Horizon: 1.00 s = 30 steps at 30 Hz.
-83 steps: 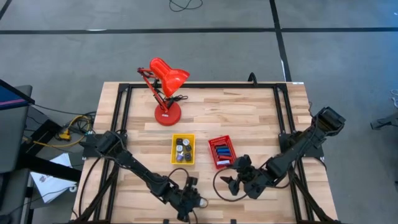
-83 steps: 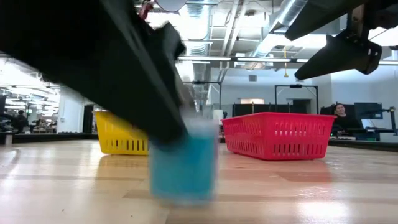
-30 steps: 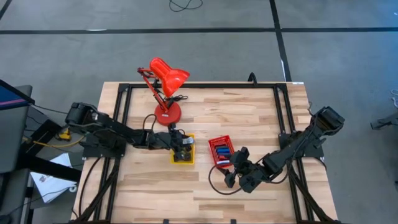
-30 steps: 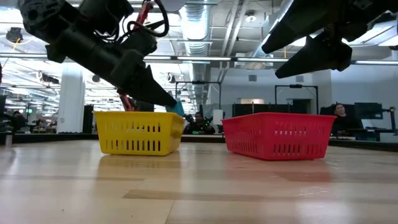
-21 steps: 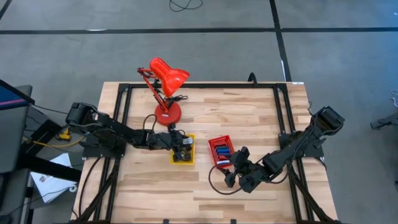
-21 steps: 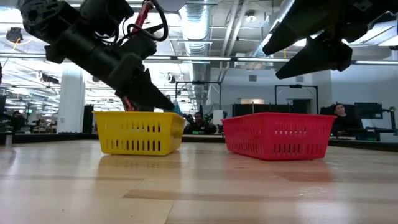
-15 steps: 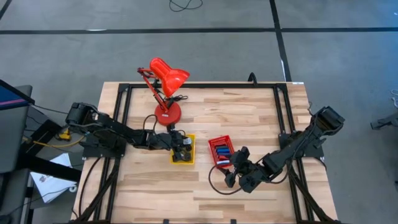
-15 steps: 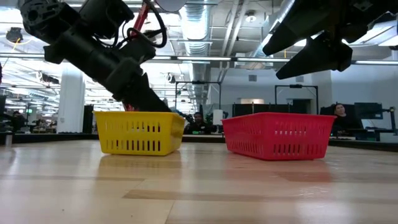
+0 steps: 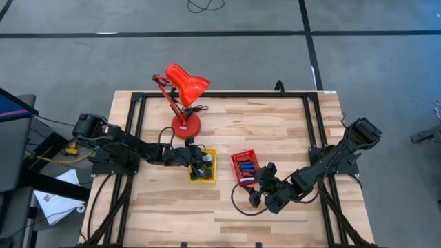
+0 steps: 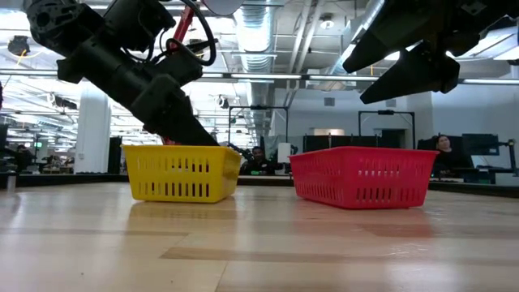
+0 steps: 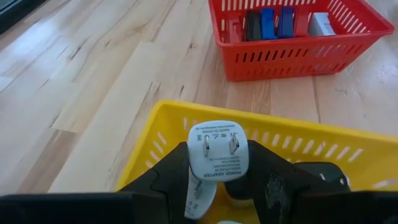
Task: Pick & Place Office items
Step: Put the light blue charger adapter into the yellow bin
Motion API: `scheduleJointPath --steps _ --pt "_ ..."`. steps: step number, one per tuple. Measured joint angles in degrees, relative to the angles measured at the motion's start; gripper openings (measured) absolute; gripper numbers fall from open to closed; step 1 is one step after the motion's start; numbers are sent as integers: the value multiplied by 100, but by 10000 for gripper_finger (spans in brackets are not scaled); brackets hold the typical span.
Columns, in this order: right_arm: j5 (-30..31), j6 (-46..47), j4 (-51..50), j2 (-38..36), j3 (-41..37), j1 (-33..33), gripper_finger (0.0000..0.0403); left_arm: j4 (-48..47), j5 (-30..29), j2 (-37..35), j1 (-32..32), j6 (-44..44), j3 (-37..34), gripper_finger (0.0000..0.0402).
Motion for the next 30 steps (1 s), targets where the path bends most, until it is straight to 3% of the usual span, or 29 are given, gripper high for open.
scheduleJointPath --steps 30 --pt "0 -7 -30 0 0 -2 312 462 186 33 192 280 7 131"
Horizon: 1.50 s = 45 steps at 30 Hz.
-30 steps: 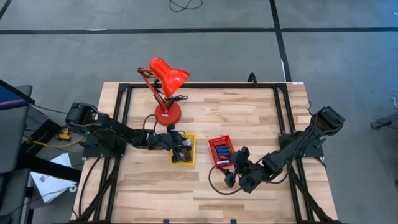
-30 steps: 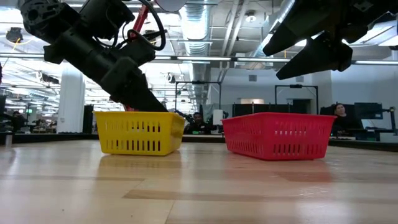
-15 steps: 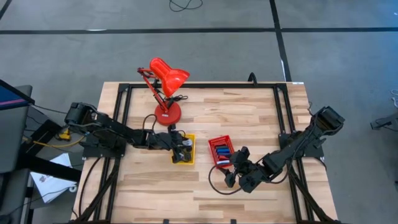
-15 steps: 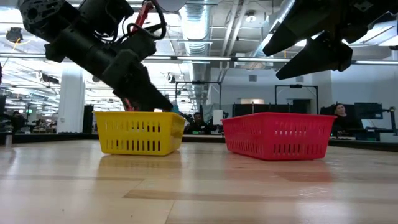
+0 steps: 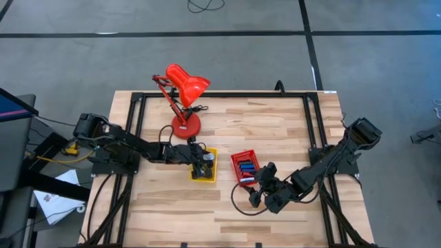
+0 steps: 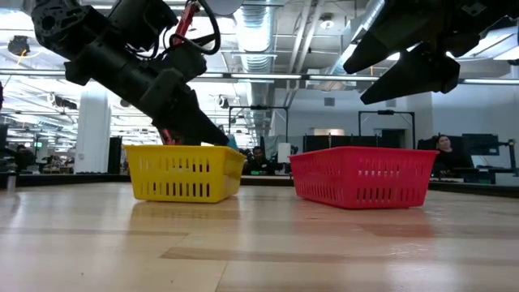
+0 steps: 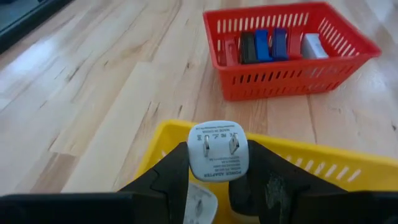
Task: Pick & Place Office items
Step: Put the light blue charger adapter into the yellow bin
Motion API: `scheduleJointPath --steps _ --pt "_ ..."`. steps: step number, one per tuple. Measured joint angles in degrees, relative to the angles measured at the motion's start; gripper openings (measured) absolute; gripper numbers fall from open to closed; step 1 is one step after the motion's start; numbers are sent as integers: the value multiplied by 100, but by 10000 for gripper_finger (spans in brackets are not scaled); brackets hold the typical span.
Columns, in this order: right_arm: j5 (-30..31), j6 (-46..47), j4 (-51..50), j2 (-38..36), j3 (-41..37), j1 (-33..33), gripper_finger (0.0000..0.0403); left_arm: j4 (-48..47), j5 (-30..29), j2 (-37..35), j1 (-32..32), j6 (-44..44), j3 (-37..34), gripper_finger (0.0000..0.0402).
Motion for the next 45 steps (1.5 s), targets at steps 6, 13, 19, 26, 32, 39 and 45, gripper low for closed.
scheduleJointPath --steps 6,13,19,26,32,39,45 --pt "0 1 1 0 0 0 312 0 21 44 51 39 -3 131" --pt "2 0 -21 0 0 -4 312 60 253 42 51 44 -2 131" --pt "2 2 -81 0 0 -4 312 142 343 235 52 286 -4 131" --pt "2 7 -103 0 0 -4 312 318 553 269 77 604 -2 131" --pt "4 9 -102 0 0 -13 312 300 595 269 175 693 -2 131" --pt "4 4 -106 0 0 -97 312 403 582 269 184 792 -2 131" --pt "4 2 -110 2 0 -153 312 423 774 271 184 975 -2 131"
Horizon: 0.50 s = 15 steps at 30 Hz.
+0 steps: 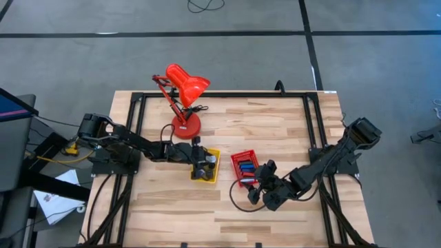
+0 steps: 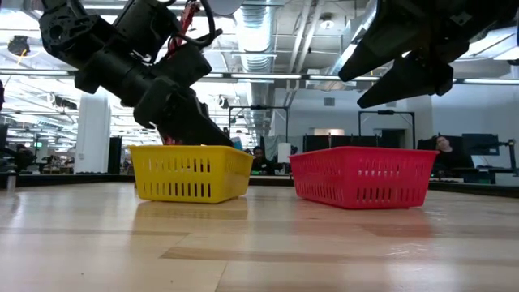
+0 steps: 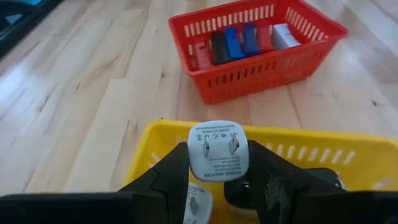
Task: Pick & Place Office items
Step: Put the light blue charger adapter into the yellow bin
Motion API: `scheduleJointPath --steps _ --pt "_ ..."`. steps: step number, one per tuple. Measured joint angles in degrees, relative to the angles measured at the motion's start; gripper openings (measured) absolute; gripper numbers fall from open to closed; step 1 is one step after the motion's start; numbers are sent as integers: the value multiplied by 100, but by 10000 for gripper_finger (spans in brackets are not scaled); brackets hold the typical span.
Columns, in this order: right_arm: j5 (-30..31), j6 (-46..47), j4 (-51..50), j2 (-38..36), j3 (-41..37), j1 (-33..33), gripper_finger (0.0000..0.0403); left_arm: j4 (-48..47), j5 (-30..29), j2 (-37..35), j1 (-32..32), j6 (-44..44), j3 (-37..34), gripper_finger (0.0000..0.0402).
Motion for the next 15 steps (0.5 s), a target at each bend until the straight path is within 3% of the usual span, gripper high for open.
scheduleJointPath --steps 15 --pt "-2 0 2 -1 0 2 312 -17 13 0 145 271 0 131"
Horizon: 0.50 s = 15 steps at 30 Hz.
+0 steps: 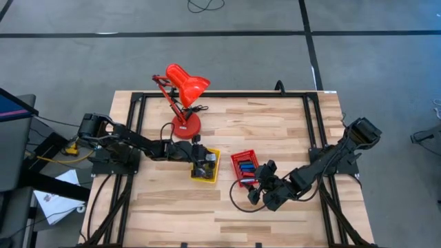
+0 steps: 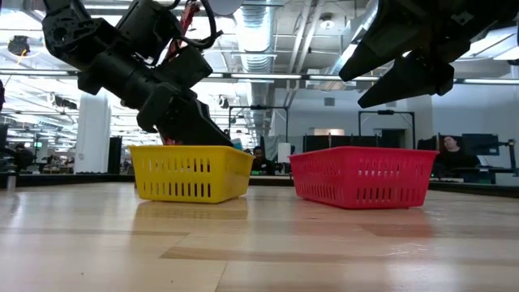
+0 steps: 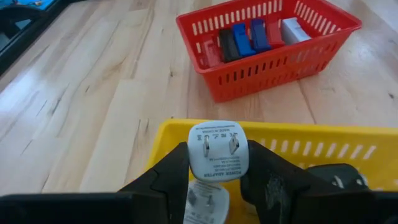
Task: Pick & Place Office items
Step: Put the light blue charger adapter into the yellow bin
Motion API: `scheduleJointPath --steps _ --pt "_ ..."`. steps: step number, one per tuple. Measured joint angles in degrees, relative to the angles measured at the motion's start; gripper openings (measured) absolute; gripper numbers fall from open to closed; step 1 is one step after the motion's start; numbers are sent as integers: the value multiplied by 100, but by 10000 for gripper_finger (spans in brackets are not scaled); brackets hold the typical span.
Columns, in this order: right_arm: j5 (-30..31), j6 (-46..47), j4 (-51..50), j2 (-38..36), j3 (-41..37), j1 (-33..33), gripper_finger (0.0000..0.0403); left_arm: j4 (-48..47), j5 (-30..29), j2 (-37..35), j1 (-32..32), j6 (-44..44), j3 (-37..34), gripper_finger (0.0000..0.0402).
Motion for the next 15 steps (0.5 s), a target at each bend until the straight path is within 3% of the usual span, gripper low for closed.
scheduleJointPath --steps 15 --pt "0 0 -17 2 0 0 312 51 144 142 -23 281 -4 131"
